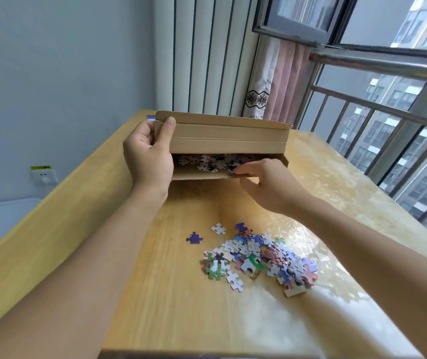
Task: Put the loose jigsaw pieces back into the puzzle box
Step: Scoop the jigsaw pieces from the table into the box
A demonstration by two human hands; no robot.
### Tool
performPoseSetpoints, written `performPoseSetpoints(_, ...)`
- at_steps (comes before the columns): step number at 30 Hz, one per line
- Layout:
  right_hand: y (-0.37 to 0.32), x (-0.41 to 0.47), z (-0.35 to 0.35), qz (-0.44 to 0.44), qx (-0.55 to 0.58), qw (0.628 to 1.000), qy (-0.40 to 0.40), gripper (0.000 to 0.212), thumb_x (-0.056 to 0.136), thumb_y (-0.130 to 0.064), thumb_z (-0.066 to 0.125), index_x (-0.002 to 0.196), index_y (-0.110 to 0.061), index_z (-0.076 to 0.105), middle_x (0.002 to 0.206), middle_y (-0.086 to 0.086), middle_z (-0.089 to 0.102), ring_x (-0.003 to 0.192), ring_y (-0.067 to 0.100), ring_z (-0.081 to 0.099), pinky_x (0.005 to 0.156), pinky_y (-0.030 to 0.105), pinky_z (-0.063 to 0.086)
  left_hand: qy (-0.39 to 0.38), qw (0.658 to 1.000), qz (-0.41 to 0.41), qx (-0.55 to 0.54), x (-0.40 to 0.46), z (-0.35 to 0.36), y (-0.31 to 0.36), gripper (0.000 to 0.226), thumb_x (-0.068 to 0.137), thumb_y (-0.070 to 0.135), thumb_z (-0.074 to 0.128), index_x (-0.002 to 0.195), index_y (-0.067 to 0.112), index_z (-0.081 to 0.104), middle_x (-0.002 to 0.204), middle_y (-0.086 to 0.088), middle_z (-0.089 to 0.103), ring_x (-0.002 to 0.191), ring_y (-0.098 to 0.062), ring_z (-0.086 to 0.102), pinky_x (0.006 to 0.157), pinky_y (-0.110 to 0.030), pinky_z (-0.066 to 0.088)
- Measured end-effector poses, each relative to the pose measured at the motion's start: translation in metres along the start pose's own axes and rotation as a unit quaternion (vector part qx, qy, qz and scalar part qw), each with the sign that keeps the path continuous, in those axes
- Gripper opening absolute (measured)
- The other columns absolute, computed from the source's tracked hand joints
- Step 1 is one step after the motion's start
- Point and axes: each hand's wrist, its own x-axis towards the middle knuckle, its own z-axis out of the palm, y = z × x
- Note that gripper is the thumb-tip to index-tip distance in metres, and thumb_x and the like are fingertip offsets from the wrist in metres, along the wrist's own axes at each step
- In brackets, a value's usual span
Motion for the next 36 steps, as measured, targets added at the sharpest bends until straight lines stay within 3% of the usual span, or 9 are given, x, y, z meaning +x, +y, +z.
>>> performPoseSetpoints(6,-0.002,0.014,0.013,-0.022,-0.108,0.984,-0.141,0.069,0.1,-0.052,0.048,0.157,-0.016,0.031,0.155,0.006,0.044,0.138,0.027,0.046,0.111,0.042,0.042,-0.005,1.0,0.008,0.009,0.0,-0.002,-0.004,0.037,0.091,0.045,0.07,0.069,0.019,0.055,0.068,0.002,0.056,0.062,-0.031,0.042,0.055,-0.05,0.044)
performPoseSetpoints(10,-0.016,-0.021,-0.009,-0.05,0.029,0.995,-0.079,0.052,0.102,-0.042,0.051,0.15,-0.02,0.047,0.149,-0.004,0.053,0.134,0.014,0.05,0.11,0.03,0.042,0.0,1.0,0.001,0.013,0.001,-0.001,-0.006,0.046,0.09,0.047,0.069,0.072,0.008,0.052,0.069,-0.003,0.05,0.062,-0.035,0.037,0.052,-0.051,0.042)
performPoseSetpoints(12,-0.017,-0.053,-0.017,-0.026,0.075,0.983,-0.167,0.062,0.096,-0.06,0.051,0.149,-0.028,0.047,0.151,-0.01,0.049,0.135,0.007,0.048,0.109,0.027,0.04,-0.007,1.0,-0.004,0.01,-0.001,0.001,-0.007,0.039,0.092,0.043,0.068,0.068,0.018,0.049,0.066,0.003,0.047,0.064,-0.029,0.037,0.054,-0.048,0.039)
performPoseSetpoints(15,-0.016,-0.085,-0.008,-0.018,0.047,0.954,-0.296,0.092,0.078,-0.083,0.05,0.156,-0.048,0.016,0.167,-0.015,0.014,0.153,0.008,0.01,0.124,0.039,0.016,-0.008,1.0,0.0,0.013,-0.007,0.005,-0.008,0.037,0.094,0.038,0.065,0.069,0.022,0.042,0.065,0.007,0.041,0.067,-0.022,0.036,0.057,-0.043,0.036)
performPoseSetpoints(18,-0.025,-0.084,0.013,-0.085,0.027,0.957,-0.277,0.1,0.075,-0.085,0.055,0.155,-0.052,0.005,0.168,-0.016,0.0,0.154,0.008,-0.008,0.125,0.045,-0.001,-0.009,1.0,0.001,0.009,-0.012,0.006,-0.012,0.033,0.095,0.035,0.063,0.076,0.011,0.049,0.071,0.004,0.046,0.07,-0.014,0.038,0.064,-0.031,0.037)
performPoseSetpoints(25,-0.042,-0.08,0.019,-0.175,0.068,0.965,-0.185,0.049,0.095,-0.05,0.062,0.139,-0.03,0.06,0.149,-0.01,0.052,0.136,0.009,0.048,0.112,0.036,0.042,-0.004,1.0,-0.004,0.023,-0.013,0.003,-0.014,0.034,0.094,0.034,0.062,0.085,0.003,0.053,0.079,-0.004,0.046,0.072,-0.014,0.039,0.064,-0.029,0.037)
performPoseSetpoints(29,-0.02,-0.102,0.0,-0.132,0.087,0.975,-0.159,0.039,0.091,-0.044,0.07,0.127,-0.027,0.07,0.133,-0.015,0.065,0.119,0.005,0.061,0.1,0.032,0.048,-0.01,0.999,-0.008,0.044,-0.013,0.001,-0.017,0.051,0.092,0.04,0.063,0.085,-0.008,0.046,0.074,-0.003,0.04,0.069,-0.023,0.036,0.053,-0.052,0.04)
performPoseSetpoints(33,0.002,-0.126,-0.036,0.014,0.118,0.983,-0.142,0.087,0.071,-0.067,0.078,0.147,-0.039,0.046,0.147,-0.022,0.049,0.132,-0.003,0.046,0.112,0.03,0.041,-0.015,0.999,-0.014,0.049,-0.013,-0.001,-0.02,0.044,0.09,0.043,0.063,0.081,0.002,0.049,0.071,0.001,0.042,0.068,-0.026,0.036,0.052,-0.053,0.041)
performPoseSetpoints(36,0.013,-0.149,-0.064,0.155,-0.061,0.948,-0.272,0.133,0.051,-0.088,0.071,0.159,-0.038,0.012,0.158,-0.012,0.028,0.14,0.015,0.032,0.115,0.039,0.036,-0.015,0.998,-0.013,0.056,-0.015,0.001,-0.019,0.033,0.091,0.04,0.062,0.072,0.02,0.044,0.071,0.005,0.044,0.071,-0.019,0.039,0.06,-0.039,0.038)
